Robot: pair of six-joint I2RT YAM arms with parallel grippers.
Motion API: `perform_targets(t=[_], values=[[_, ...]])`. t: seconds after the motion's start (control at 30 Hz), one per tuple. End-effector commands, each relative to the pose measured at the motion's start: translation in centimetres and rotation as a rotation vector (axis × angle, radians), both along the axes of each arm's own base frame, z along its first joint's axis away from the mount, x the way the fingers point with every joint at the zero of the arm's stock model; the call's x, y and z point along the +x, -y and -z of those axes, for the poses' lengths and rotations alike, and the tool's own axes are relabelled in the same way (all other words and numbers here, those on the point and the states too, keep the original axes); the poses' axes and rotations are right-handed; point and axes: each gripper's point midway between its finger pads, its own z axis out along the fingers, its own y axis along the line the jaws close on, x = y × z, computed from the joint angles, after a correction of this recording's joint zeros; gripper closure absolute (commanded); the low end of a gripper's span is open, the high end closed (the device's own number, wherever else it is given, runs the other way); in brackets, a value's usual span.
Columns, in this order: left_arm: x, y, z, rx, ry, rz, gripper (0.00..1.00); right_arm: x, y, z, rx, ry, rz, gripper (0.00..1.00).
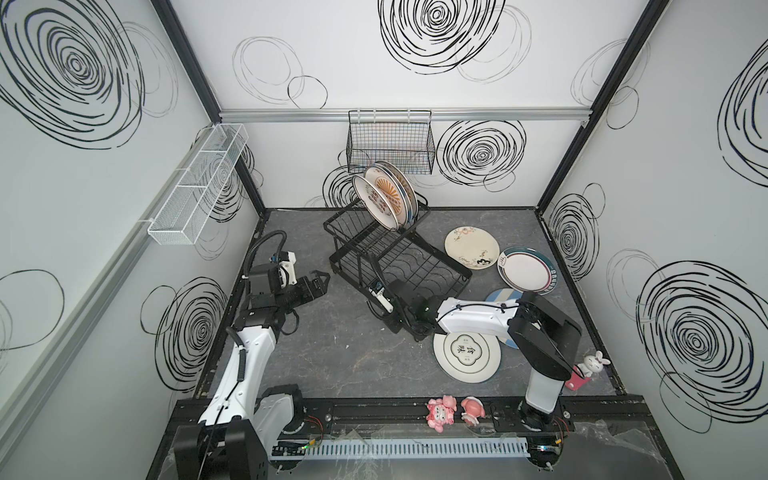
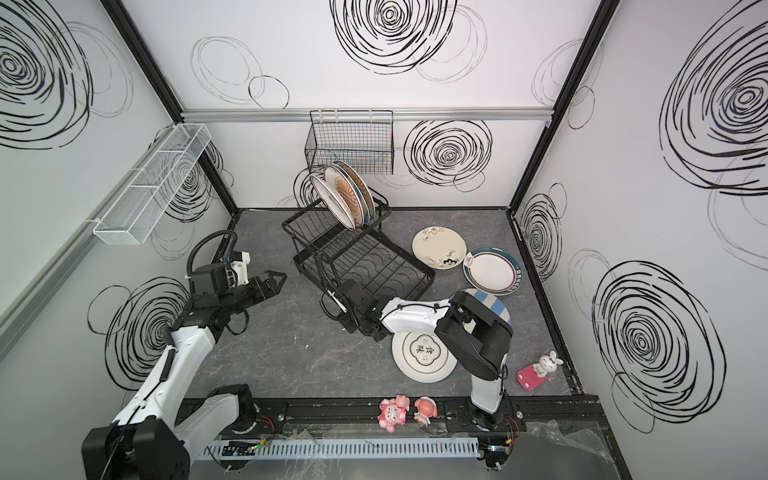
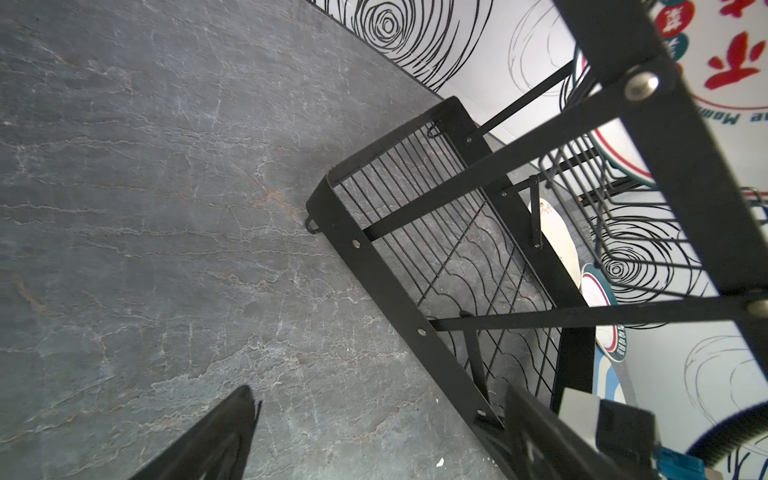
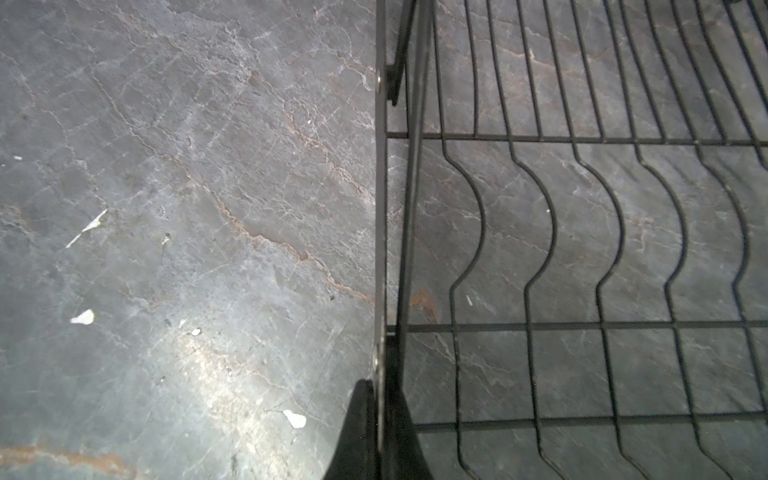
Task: Load the plates into the dish rack
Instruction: 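Lower the right gripper toward the cartoon-face plate beside the rack, then move the right gripper over the green-rimmed character plate on the table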
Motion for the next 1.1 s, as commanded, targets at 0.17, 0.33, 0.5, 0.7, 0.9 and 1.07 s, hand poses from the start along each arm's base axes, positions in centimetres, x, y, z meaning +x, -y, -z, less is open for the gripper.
perform_targets(t=[0.17,0.33,0.5,0.7,0.9,1.07], values=[[-0.2,-2.0,-1.0,0.099,0.007,-0.056,0.04,-1.9,-5.3,-1.7,0.004,0.131,-0.18,1.0],[-0.5,-3.2,-1.4,0.09,0.012,-0.095,0.04,-3.2,-7.7,-2.6,0.037,0.165,-0.233,1.0],[-0.8,-4.4,-1.8,0.088,0.018,-0.135,0.04,-3.8,-10.1,-3.4,0.066,0.194,-0.282,1.0],[-0.9,-4.6,-1.6,0.077,0.011,-0.14,0.04,-3.8,-11.6,-3.3,0.072,0.187,-0.299,1.0],[-0.8,-4.6,-1.7,0.072,0.021,-0.142,0.04,-3.7,-11.1,-3.4,0.075,0.181,-0.276,0.78],[-0.5,-4.5,-1.8,0.055,0.03,-0.138,0.04,-3.1,-10.7,-5.2,0.109,0.183,-0.23,0.6]])
